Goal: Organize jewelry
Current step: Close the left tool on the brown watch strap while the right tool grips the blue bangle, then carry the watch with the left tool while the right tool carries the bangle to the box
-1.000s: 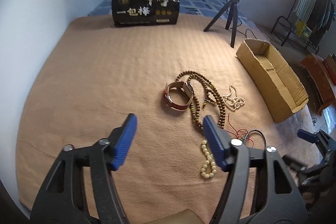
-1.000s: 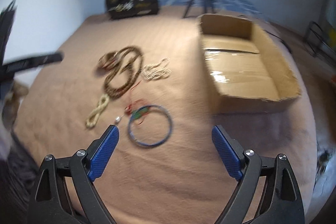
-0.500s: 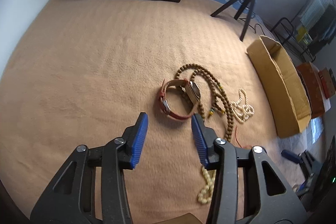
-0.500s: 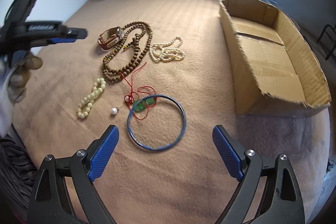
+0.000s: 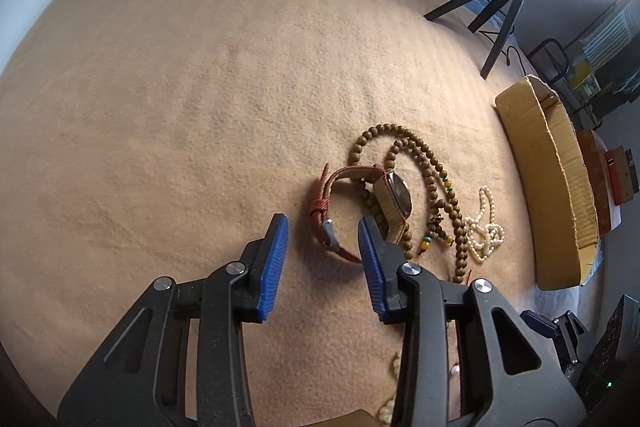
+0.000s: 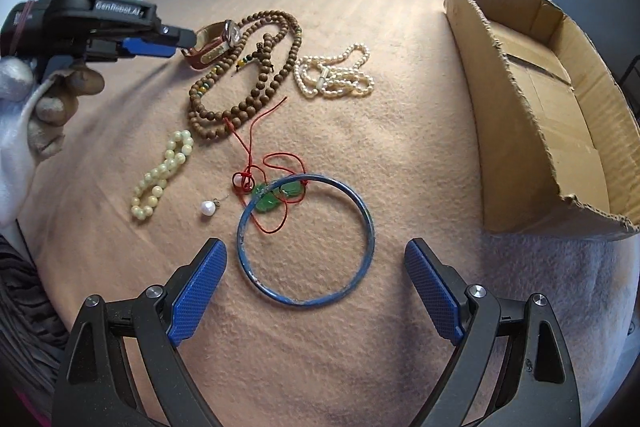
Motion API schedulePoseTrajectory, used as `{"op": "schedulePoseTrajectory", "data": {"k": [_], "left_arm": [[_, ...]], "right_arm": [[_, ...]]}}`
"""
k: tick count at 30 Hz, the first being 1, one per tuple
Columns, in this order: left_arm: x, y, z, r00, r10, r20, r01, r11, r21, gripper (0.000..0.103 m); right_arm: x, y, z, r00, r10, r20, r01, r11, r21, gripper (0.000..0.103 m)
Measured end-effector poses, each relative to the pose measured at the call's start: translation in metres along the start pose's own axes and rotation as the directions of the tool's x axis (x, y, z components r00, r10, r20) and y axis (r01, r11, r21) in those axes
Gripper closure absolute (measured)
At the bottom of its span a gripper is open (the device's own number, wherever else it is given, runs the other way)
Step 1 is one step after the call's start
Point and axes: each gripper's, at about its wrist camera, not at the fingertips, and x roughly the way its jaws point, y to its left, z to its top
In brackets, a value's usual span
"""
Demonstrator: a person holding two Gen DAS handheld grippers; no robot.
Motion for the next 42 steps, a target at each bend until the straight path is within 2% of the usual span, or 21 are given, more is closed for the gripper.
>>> {"op": "schedulePoseTrajectory", "data": {"k": [9, 11, 16, 22, 32, 42], "left_arm": [[0.015, -0.005, 0.000, 0.999, 0.011, -0.034, -0.011, 1.000, 0.009, 0.076], [0.016, -0.004, 0.001, 0.999, 0.011, -0.036, -0.011, 1.000, 0.005, 0.082], [0.020, -0.005, 0.002, 0.999, 0.016, -0.035, -0.016, 1.000, -0.004, 0.089], [0.016, -0.003, 0.001, 0.999, 0.022, -0.023, -0.022, 1.000, -0.008, 0.095], [-0.005, 0.003, 0.004, 0.999, 0.011, 0.031, -0.010, 0.999, -0.030, 0.095], [-0.033, -0.008, 0.011, 0.994, -0.033, 0.104, 0.036, 0.999, -0.023, 0.095]], "right_arm": [[0.005, -0.001, 0.000, 1.000, -0.015, -0.023, 0.014, 1.000, -0.026, 0.013], [0.005, -0.001, 0.001, 1.000, -0.009, -0.023, 0.008, 1.000, -0.023, 0.014], [0.002, -0.003, 0.003, 1.000, -0.013, -0.022, 0.012, 1.000, -0.028, 0.031], [-0.002, -0.007, 0.004, 1.000, 0.023, -0.014, -0.023, 1.000, -0.003, 0.032], [-0.026, -0.007, 0.017, 0.997, 0.055, 0.060, -0.055, 0.998, -0.010, 0.032], [-0.058, -0.012, 0.038, 0.983, 0.037, 0.179, -0.037, 0.999, 0.000, 0.032]]}}
